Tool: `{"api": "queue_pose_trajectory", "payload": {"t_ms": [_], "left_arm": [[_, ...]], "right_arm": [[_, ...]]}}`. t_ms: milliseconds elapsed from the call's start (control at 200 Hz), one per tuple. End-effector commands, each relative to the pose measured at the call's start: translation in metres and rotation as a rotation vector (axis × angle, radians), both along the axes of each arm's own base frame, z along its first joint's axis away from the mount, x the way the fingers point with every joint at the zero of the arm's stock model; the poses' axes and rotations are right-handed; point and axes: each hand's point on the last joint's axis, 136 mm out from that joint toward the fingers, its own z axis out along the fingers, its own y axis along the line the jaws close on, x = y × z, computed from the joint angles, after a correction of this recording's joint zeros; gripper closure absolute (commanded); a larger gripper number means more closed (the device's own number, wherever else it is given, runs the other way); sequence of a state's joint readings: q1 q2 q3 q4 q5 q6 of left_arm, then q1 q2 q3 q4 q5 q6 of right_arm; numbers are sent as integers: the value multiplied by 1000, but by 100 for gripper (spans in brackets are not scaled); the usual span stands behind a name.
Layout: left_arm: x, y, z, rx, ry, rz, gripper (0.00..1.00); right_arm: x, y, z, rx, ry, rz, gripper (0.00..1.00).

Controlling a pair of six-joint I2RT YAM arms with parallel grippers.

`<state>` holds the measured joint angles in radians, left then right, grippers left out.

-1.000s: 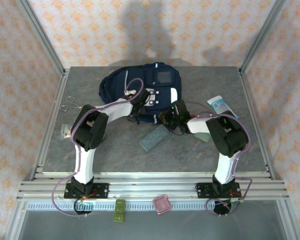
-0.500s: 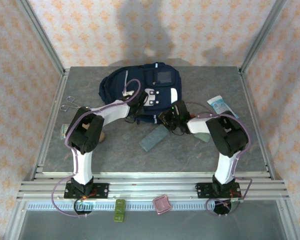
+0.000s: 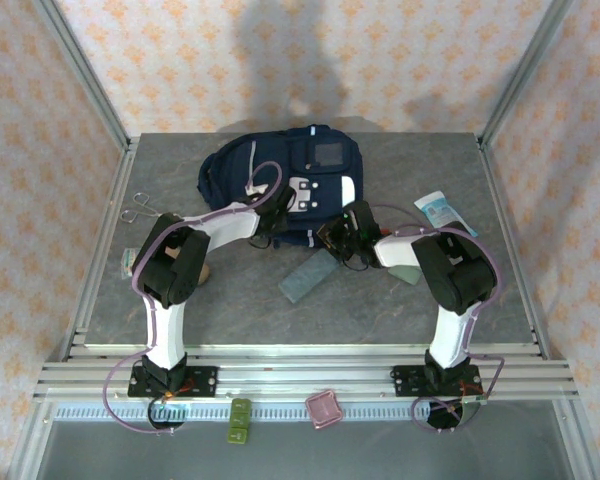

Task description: Pack books, pencil case, and school supplies into a backpack

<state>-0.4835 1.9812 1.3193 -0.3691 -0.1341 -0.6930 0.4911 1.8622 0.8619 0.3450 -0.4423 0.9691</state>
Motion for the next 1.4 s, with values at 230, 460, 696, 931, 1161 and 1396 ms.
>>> {"api": "queue_pose_trajectory", "payload": {"t_ms": [230, 460, 696, 931, 1161, 1396], "left_arm": [[-16, -6, 0, -5, 70, -118, 100], [-3, -39, 75, -149, -59, -253, 100], [-9, -68, 96, -257, -90, -340, 100], [-16, -81, 94, -268, -99, -387, 100], [-26, -90, 91, -283, -104, -434, 100], [-37, -92, 89, -293, -123, -470, 100]], "right_arm": [[-25, -14, -1, -127, 62, 43, 76], [-21, 15, 54, -22, -79, 135, 60], [-17, 40, 84, 155, -145, 181, 50], [2, 45, 67, 158, -75, 113, 49], [23, 43, 38, 135, 4, 15, 50], [43, 23, 24, 156, 45, -126, 66]]}}
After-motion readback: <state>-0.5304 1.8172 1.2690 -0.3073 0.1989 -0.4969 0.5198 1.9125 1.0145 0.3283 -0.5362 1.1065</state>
